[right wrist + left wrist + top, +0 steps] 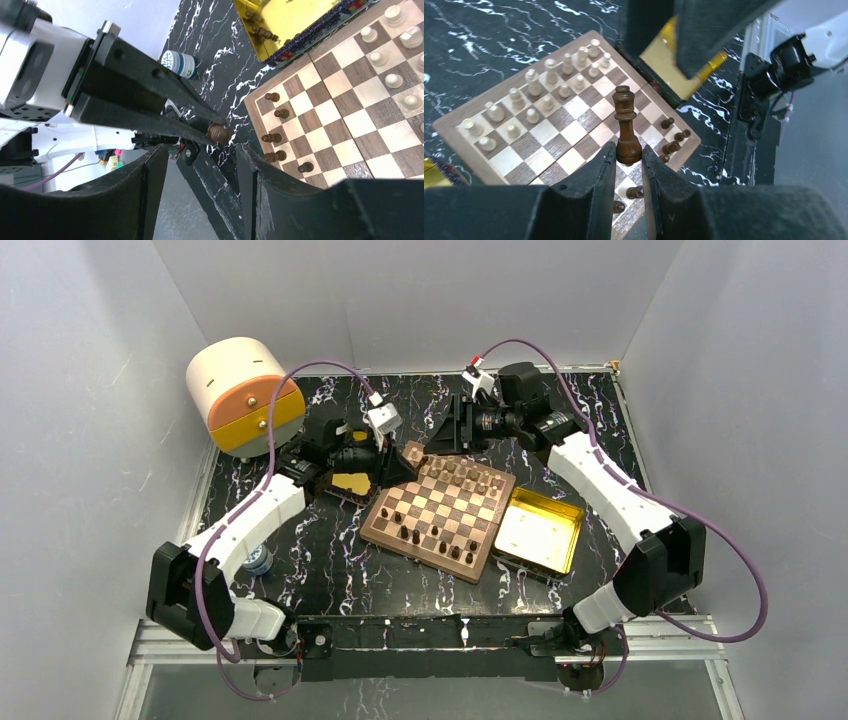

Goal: Set up the chess pieces on the board
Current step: Place the chess piece on the chessboard.

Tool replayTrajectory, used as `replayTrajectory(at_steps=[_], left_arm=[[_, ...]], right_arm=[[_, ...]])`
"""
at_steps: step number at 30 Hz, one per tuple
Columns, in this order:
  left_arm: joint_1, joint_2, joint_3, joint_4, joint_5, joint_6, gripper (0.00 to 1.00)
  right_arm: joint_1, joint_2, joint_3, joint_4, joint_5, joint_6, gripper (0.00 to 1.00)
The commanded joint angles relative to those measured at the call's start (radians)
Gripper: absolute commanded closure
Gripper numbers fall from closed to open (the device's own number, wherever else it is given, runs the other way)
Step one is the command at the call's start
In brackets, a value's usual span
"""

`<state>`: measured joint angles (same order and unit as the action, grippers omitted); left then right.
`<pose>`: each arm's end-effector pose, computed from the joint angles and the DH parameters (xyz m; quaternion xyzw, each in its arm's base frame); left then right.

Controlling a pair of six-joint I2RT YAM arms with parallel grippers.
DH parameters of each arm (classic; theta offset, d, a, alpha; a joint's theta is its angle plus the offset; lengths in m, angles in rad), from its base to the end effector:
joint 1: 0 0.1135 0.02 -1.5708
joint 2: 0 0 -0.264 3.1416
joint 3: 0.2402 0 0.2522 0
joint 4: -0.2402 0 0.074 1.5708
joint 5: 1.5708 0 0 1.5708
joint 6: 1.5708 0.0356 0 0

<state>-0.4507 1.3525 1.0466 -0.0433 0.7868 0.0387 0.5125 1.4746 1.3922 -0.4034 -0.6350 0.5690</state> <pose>0.2659 -0.1567 0.3208 0.3966 0.6808 -0.4157 0.4543 0.2812 0.1824 0.3680 -0.1381 0.8178 0.4817 0.2829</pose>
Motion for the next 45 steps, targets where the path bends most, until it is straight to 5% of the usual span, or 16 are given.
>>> replayTrajectory(at_steps=[1,19,31,36,37,38,45], left_arm=[[-0.021,-0.057,-0.031,0.071,0.088,0.067,1.00],[-0.040,-0.078,-0.081,0.129,0.129,0.069,1.00],[-0.042,-0.092,-0.106,0.134,0.103,0.091,0.99],[-0.042,-0.086,-0.110,0.122,-0.018,0.032,0.61],[-0.042,-0.086,-0.111,0.114,-0.043,0.019,0.46],[-0.042,-0.085,-0.114,0.103,-0.070,0.012,0.16],[-0.040,-0.091,-0.145,0.109,-0.295,-0.137,0.09]], right_arm=[[-0.001,0.030,0.073,-0.063,-0.068,-0.044,0.39],[0.007,0.076,-0.009,-0.020,-0.168,-0.017,0.55],[0.009,0.061,-0.030,0.000,-0.138,-0.025,0.90],[0.008,0.031,-0.035,-0.025,-0.047,-0.058,0.92],[0.009,0.021,-0.038,-0.037,-0.013,-0.068,0.93],[0.009,0.012,-0.045,-0.043,0.016,-0.076,0.93],[0.010,-0.065,-0.097,-0.090,0.212,-0.142,0.93]])
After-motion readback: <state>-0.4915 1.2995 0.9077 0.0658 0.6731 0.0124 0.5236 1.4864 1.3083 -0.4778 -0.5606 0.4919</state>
